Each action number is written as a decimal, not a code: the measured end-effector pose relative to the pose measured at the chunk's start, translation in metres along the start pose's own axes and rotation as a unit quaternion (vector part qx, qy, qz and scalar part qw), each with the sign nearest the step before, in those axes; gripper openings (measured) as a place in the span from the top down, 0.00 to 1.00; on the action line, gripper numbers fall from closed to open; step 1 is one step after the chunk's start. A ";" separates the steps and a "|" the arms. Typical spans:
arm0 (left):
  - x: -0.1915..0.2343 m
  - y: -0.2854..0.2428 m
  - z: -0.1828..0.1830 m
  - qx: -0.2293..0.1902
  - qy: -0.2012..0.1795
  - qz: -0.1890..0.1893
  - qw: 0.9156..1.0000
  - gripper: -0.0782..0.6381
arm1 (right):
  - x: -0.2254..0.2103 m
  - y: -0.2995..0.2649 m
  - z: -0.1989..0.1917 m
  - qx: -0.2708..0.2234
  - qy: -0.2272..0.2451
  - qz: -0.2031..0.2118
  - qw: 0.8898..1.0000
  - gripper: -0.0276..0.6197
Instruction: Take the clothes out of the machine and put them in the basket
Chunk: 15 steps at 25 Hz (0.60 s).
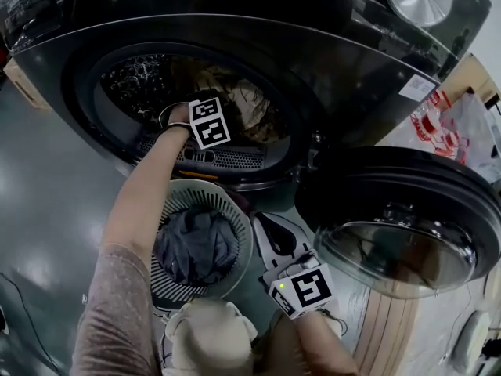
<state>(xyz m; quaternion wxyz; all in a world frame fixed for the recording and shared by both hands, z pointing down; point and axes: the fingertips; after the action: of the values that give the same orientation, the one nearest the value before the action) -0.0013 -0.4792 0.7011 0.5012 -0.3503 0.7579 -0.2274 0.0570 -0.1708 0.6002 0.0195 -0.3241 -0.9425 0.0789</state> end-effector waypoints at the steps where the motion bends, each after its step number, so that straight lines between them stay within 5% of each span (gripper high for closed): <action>1: 0.000 0.009 0.001 -0.005 0.003 0.003 1.000 0.84 | -0.001 0.000 -0.001 -0.001 -0.001 -0.002 1.000 0.96; 8: -0.024 0.082 0.002 -0.057 0.062 0.008 0.996 0.84 | -0.008 0.005 -0.008 -0.010 -0.025 0.004 1.000 0.96; 15: -0.058 0.194 0.010 -0.117 0.193 -0.023 0.974 0.85 | -0.009 0.009 -0.009 -0.019 -0.039 0.018 0.999 0.96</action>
<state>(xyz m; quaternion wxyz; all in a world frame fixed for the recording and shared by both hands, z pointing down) -0.0362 -0.3084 0.5967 0.2958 -0.3738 0.8532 -0.2118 0.0705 -0.1678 0.6073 -0.0244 -0.3380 -0.9379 0.0740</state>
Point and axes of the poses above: the fingertips, and each gripper's own axes: y backward along the fingers, x to its left, z out of its top, and after that the axes turned 5 degrees about y, right-handed
